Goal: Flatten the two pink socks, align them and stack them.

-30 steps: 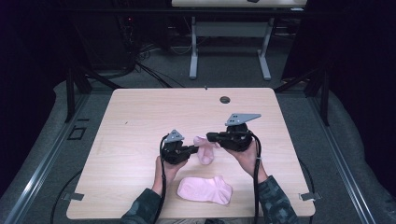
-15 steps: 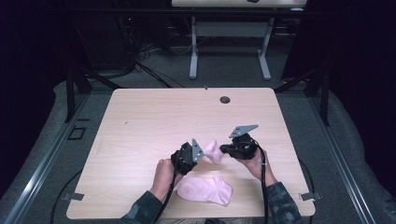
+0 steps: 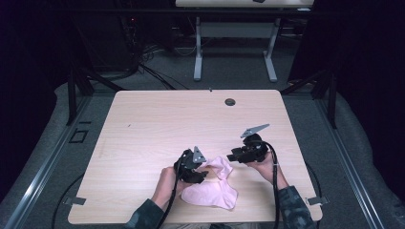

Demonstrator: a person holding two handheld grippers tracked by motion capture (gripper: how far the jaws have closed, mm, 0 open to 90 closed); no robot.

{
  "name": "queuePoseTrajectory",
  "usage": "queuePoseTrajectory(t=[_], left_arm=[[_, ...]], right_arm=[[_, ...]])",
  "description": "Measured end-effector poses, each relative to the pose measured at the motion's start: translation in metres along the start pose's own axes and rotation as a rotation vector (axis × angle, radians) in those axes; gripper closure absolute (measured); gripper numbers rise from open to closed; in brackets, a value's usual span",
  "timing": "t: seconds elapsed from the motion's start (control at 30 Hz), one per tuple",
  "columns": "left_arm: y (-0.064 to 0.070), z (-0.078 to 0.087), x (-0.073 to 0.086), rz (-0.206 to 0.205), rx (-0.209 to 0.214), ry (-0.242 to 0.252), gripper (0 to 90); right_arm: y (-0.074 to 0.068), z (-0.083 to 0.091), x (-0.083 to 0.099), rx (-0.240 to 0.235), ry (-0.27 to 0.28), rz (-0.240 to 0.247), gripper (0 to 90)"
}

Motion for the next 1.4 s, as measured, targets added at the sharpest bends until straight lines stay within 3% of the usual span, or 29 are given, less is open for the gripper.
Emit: queuePoseTrajectory(t=[0.1, 0.2, 0.33, 0.37, 0.4, 0.47, 0.57, 0.73, 0.8, 0.93, 0.97, 1.1, 1.2, 1.3, 1.33, 1.37, 1.4], left_arm=[[-0.012, 0.005, 0.006, 0.027, 0.015, -0.021, 48.8], [-0.024, 0.007, 0.01, 0.06, 0.056, -0.034, 51.5], [-0.043, 0.009, 0.011, 0.177, 0.095, -0.013, 53.8], [-0.047, 0.007, 0.01, 0.194, 0.082, -0.015, 53.8], [-0.049, 0.004, 0.009, 0.195, 0.063, -0.034, 53.8], [-0.053, -0.006, 0.009, 0.207, 0.069, -0.087, 52.3], [-0.056, -0.021, 0.01, 0.207, 0.044, -0.144, 51.8], [-0.051, -0.028, 0.008, 0.172, 0.021, -0.165, 59.1], [-0.049, -0.028, 0.008, 0.152, 0.009, -0.16, 64.5], [-0.046, -0.029, 0.007, 0.146, 0.031, -0.154, 81.2], [-0.046, -0.029, 0.006, 0.143, 0.033, -0.154, 85.4], [-0.049, -0.027, 0.007, 0.185, 0.052, -0.121, 89.5], [-0.051, -0.02, 0.002, 0.229, 0.068, -0.064, 89.6], [-0.052, -0.016, -0.004, 0.244, 0.07, -0.051, 89.6], [-0.051, -0.016, -0.005, 0.248, 0.07, -0.052, 89.6], [-0.051, -0.016, -0.005, 0.248, 0.07, -0.052, 89.5], [-0.051, -0.017, -0.004, 0.25, 0.077, -0.065, 89.4]], right_arm=[[0.001, -0.01, -0.009, -0.037, -0.018, 0.0, 55.8], [0.002, -0.022, -0.011, -0.025, -0.085, -0.009, 55.7], [-0.001, -0.034, -0.003, 0.025, -0.197, -0.014, 53.3], [-0.001, -0.034, -0.001, 0.021, -0.213, -0.011, 53.5], [-0.002, -0.036, 0.001, 0.035, -0.206, -0.025, 54.1], [-0.003, -0.038, 0.003, 0.055, -0.237, -0.019, 56.5], [-0.006, -0.04, 0.005, 0.077, -0.238, -0.025, 65.2], [-0.007, -0.038, 0.009, 0.078, -0.254, -0.031, 85.4], [-0.008, -0.038, 0.012, 0.067, -0.248, -0.032, 89.0], [-0.008, -0.037, 0.015, 0.072, -0.203, -0.057, 90.0], [-0.006, -0.034, 0.015, 0.082, -0.22, -0.036, 90.0], [-0.005, -0.023, 0.01, 0.154, -0.123, -0.026, 90.0], [-0.005, -0.007, -0.002, 0.268, -0.048, 0.051, 90.0], [-0.01, 0.013, -0.018, 0.372, 0.053, 0.188, 89.9], [-0.013, 0.018, -0.021, 0.382, 0.086, 0.238, 89.6], [-0.016, 0.023, -0.021, 0.366, 0.086, 0.264, 89.4], [-0.017, 0.024, -0.019, 0.34, 0.061, 0.257, 89.1]])
Point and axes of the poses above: each handheld gripper's, and its own axes: z roughly backward along the jaws, x roughly out of its underside, y roughly to its right, the point moved 4 cm from there along -z, roughly forward along the jaws, and after that the axes turned 3 degrees about -x, right-handed, at the moved point
